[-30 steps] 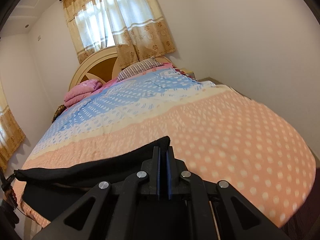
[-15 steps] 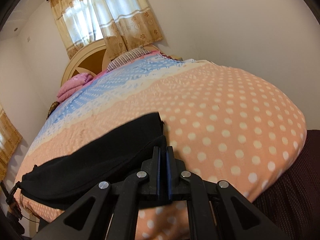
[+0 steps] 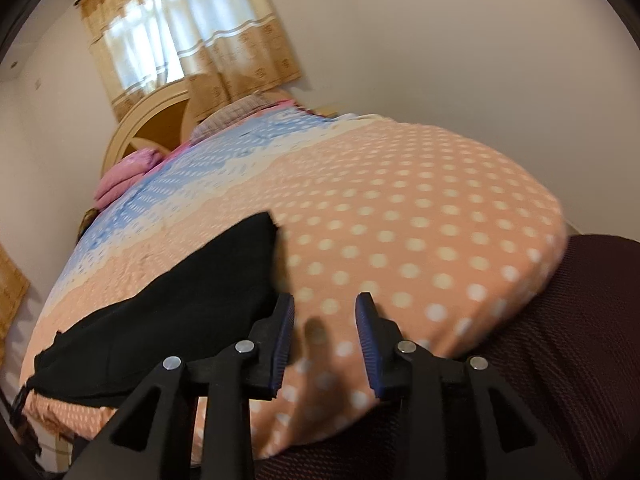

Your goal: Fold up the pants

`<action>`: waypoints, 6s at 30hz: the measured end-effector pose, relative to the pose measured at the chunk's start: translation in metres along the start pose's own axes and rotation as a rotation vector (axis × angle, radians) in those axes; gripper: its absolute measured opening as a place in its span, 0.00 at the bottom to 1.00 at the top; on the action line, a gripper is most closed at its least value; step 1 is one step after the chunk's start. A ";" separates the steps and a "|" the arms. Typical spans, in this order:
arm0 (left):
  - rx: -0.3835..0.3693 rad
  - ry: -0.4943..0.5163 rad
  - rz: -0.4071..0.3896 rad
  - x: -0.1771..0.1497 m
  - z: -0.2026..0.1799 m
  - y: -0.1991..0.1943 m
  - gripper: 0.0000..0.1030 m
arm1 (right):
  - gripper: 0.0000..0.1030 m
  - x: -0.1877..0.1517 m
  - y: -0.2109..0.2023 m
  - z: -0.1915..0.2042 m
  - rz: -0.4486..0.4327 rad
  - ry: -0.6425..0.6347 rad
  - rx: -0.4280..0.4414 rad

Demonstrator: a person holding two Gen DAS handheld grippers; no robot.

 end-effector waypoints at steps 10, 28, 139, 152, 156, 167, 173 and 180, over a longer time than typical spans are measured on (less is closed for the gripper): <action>0.090 -0.163 -0.075 0.013 0.025 -0.015 0.75 | 0.33 -0.026 -0.014 0.171 0.047 -0.358 0.202; -0.169 -0.066 -0.056 0.044 -0.126 0.013 0.87 | 0.33 -0.214 0.038 0.439 0.305 -0.945 0.569; -0.696 0.549 0.139 0.018 -0.480 0.015 0.38 | 0.30 -0.132 0.011 0.242 0.173 -0.688 0.221; -0.762 0.451 0.187 0.023 -0.474 0.023 0.34 | 0.36 -0.157 0.042 0.276 0.181 -0.854 0.190; -0.775 0.431 0.194 0.026 -0.471 0.021 0.34 | 0.06 -0.148 0.035 0.275 0.175 -0.788 0.225; -0.800 0.428 0.216 0.019 -0.461 0.012 0.35 | 0.00 -0.164 0.031 0.257 0.200 -0.843 0.190; -0.782 0.400 0.169 0.033 -0.455 0.014 0.49 | 0.02 -0.122 0.018 0.230 0.193 -0.700 0.210; -0.795 0.427 0.193 0.023 -0.465 0.023 0.54 | 0.59 -0.008 0.012 0.136 0.014 -0.363 0.027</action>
Point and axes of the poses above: each gripper's, at about its wrist camera, not at the fingertips, and y roughly the way its jaws point, z to its left, x to its top, the point moved 7 cm from there along y, roughly the way its jaws point, and after that the axes turned 2 degrees about x, right-handed, at the moved point
